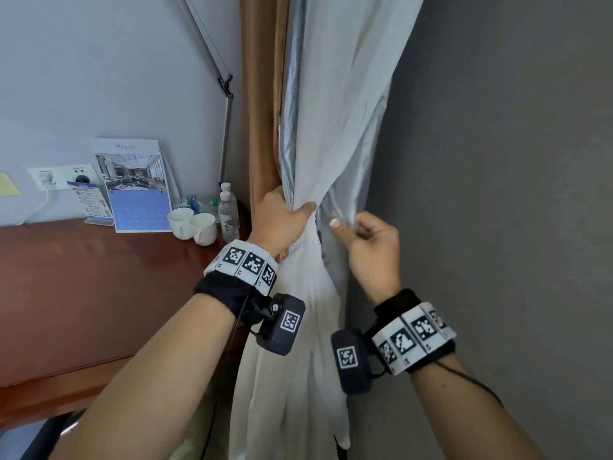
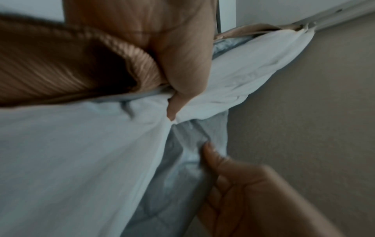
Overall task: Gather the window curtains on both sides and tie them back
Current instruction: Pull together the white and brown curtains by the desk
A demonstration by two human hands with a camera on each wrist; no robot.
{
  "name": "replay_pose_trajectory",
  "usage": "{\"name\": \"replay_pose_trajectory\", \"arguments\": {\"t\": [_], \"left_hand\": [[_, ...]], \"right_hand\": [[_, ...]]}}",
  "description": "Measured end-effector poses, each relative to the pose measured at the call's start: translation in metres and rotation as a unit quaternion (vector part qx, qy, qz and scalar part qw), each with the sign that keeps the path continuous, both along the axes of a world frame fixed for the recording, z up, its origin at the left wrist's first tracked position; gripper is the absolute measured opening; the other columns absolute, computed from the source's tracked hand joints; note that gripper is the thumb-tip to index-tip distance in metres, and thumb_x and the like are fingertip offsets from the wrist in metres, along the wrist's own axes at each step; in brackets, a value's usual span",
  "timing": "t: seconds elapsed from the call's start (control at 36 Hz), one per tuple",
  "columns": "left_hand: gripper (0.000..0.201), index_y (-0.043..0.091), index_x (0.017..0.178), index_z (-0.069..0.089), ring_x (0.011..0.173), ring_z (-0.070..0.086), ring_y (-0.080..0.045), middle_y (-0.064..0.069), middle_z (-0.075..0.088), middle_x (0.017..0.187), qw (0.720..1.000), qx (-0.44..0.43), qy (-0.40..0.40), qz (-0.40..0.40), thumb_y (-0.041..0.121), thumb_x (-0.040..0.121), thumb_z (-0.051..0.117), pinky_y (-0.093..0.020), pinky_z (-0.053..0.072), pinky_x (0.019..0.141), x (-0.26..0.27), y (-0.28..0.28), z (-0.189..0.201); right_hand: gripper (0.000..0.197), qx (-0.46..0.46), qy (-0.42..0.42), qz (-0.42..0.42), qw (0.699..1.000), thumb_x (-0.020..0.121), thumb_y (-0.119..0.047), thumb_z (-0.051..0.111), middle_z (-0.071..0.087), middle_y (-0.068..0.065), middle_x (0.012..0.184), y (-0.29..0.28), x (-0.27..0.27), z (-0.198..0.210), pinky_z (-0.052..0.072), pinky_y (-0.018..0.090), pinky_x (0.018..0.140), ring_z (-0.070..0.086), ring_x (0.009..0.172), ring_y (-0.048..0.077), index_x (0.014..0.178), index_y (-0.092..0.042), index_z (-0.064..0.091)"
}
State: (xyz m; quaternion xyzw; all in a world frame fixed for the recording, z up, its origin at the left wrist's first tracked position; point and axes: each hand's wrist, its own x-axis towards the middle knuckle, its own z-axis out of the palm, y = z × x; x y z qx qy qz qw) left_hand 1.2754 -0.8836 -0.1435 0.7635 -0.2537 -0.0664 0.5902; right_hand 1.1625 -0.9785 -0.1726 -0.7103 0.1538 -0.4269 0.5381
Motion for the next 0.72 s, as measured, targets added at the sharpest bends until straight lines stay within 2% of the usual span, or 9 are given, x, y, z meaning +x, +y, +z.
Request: {"name": "replay_pose_trajectory", "arguments": {"t": [0.08,0.22,0.28,0.36,0.47,0.53,0.58,0.64,0.72], "left_hand": [[0.046,0.025,0.113,0.065,0.106,0.063,-0.017,0.003,0.069,0.112,0.999,0.033,-0.020,0.000,0.050,0.075,0.059,-0.040,0.051,0.094,-0.002,-0.006,-0.008],[0.029,0.026,0.119,0.064,0.099,0.067,-0.002,0.014,0.070,0.106,0.985,-0.063,0.080,-0.143,0.037,0.091,0.062,-0.012,0.051,0.078,-0.015,0.001,-0.003],[0.038,0.025,0.118,0.063,0.101,0.067,-0.004,0.010,0.071,0.109,0.977,-0.076,0.071,-0.186,0.041,0.085,0.068,-0.012,0.050,0.078,-0.017,0.002,-0.002],[0.069,0.023,0.122,0.062,0.102,0.066,-0.004,0.009,0.071,0.110,0.985,-0.049,0.021,-0.163,0.059,0.065,0.078,-0.025,0.052,0.089,-0.013,-0.003,-0.003],[0.046,0.025,0.119,0.063,0.101,0.065,0.001,0.010,0.069,0.112,0.980,-0.056,0.038,-0.188,0.050,0.082,0.069,-0.018,0.048,0.086,-0.008,0.002,0.001],[0.072,0.022,0.135,0.047,0.112,0.056,0.000,0.014,0.054,0.128,0.972,-0.038,0.071,-0.222,0.067,0.080,0.058,-0.014,0.042,0.085,-0.008,0.007,0.003],[0.089,0.022,0.145,0.026,0.122,0.042,-0.004,0.012,0.038,0.135,0.975,0.005,0.084,-0.204,0.078,0.078,0.045,-0.021,0.038,0.096,-0.008,0.004,-0.008],[0.096,0.026,0.142,0.026,0.130,0.042,-0.012,0.005,0.041,0.140,0.987,-0.002,0.030,-0.156,0.086,0.069,0.046,-0.035,0.039,0.107,-0.009,-0.002,-0.020],[0.084,0.014,0.139,0.040,0.125,0.043,-0.016,-0.005,0.047,0.129,0.978,0.096,-0.159,-0.099,0.076,0.082,0.034,-0.039,0.038,0.106,-0.006,-0.014,-0.053]], "right_hand": [[0.046,-0.080,0.013,-0.041,0.996,0.082,-0.011,0.073,0.042,-0.015,0.047,0.021,0.002,-0.001,0.032,0.013,0.054,0.037,0.050,0.001,0.051,-0.025,0.042],[0.021,-0.121,0.043,-0.075,0.989,0.082,-0.006,0.066,0.053,-0.007,0.062,0.022,0.002,-0.007,0.036,0.007,0.060,0.047,0.058,0.001,0.064,-0.012,0.060],[0.016,-0.110,0.050,-0.058,0.991,0.079,0.003,0.061,0.064,-0.002,0.073,0.021,0.000,-0.007,0.041,0.008,0.066,0.055,0.065,0.003,0.074,-0.009,0.070],[0.027,-0.030,0.056,0.034,0.997,0.068,0.003,0.059,0.069,0.009,0.094,0.027,-0.001,-0.003,0.047,0.019,0.076,0.063,0.084,0.013,0.088,-0.006,0.074],[0.045,0.102,0.063,0.173,0.978,0.061,-0.014,0.069,0.054,0.006,0.130,0.023,-0.004,-0.005,0.043,0.030,0.099,0.054,0.119,0.017,0.105,-0.009,0.071],[0.067,0.136,0.092,0.209,0.964,0.068,-0.040,0.077,0.052,0.005,0.138,0.019,-0.005,-0.005,0.041,0.042,0.106,0.053,0.125,0.020,0.126,-0.012,0.058],[0.096,0.170,0.132,0.224,0.950,0.065,-0.058,0.079,0.056,0.004,0.137,0.016,-0.002,-0.001,0.043,0.043,0.105,0.057,0.122,0.018,0.142,-0.016,0.039],[0.106,0.169,0.155,0.218,0.949,0.061,-0.065,0.079,0.056,0.002,0.138,0.012,0.002,0.007,0.041,0.042,0.108,0.056,0.124,0.016,0.146,-0.019,0.035],[0.084,0.184,0.134,0.225,0.947,0.068,-0.053,0.080,0.065,0.007,0.125,0.009,0.007,0.023,0.043,0.039,0.107,0.062,0.117,0.019,0.135,-0.012,0.052]]}}
